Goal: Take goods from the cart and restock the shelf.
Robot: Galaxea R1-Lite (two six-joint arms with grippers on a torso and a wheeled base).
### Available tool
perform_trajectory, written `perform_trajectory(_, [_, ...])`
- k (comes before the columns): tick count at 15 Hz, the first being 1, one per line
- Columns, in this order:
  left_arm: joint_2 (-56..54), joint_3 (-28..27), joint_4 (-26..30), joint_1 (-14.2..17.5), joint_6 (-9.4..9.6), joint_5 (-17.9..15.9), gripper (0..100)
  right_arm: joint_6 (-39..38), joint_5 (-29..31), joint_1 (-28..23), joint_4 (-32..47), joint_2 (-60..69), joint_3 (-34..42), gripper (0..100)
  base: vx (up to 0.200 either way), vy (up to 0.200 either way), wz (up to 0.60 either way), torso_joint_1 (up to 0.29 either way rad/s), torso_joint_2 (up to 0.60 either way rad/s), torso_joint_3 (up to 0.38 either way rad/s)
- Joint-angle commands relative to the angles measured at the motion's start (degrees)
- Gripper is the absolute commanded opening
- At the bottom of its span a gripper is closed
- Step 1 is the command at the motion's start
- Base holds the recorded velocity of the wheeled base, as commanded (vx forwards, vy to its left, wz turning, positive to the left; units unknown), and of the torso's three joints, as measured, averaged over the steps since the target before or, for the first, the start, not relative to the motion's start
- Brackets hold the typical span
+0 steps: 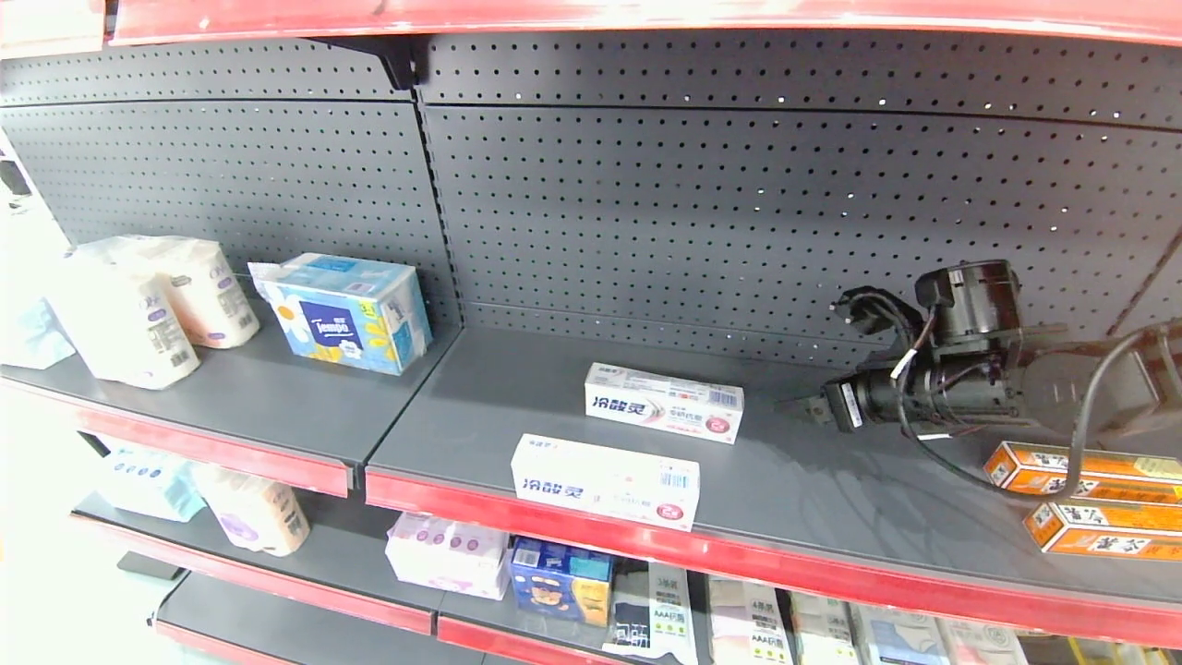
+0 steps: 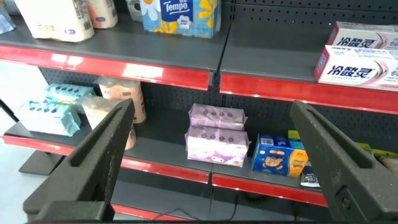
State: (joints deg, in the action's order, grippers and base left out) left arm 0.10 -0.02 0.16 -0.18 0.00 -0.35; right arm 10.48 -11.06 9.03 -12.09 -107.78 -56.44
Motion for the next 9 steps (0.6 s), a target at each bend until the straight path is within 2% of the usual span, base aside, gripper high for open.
perform_trajectory(1, [0.08, 0.02, 0.02, 0.01, 0.0, 0.0, 100, -0.73, 1.74, 0.2, -0.3, 0.11, 1.6, 100, 0.0, 0.0, 0.0, 0.0, 0.0, 0.0])
perform_trajectory(4, [0.08, 0.02, 0.02, 0.01, 0.0, 0.0, 100, -3.28, 7.1, 0.99, -2.94, -0.77, 2.48, 100, 0.0, 0.0, 0.0, 0.0, 0.0, 0.0])
perform_trajectory(9, [0.08, 0.02, 0.02, 0.01, 0.0, 0.0, 100, -8.99, 11.67, 4.15, -3.02, -1.56, 2.39, 100, 0.0, 0.0, 0.0, 0.0, 0.0, 0.0])
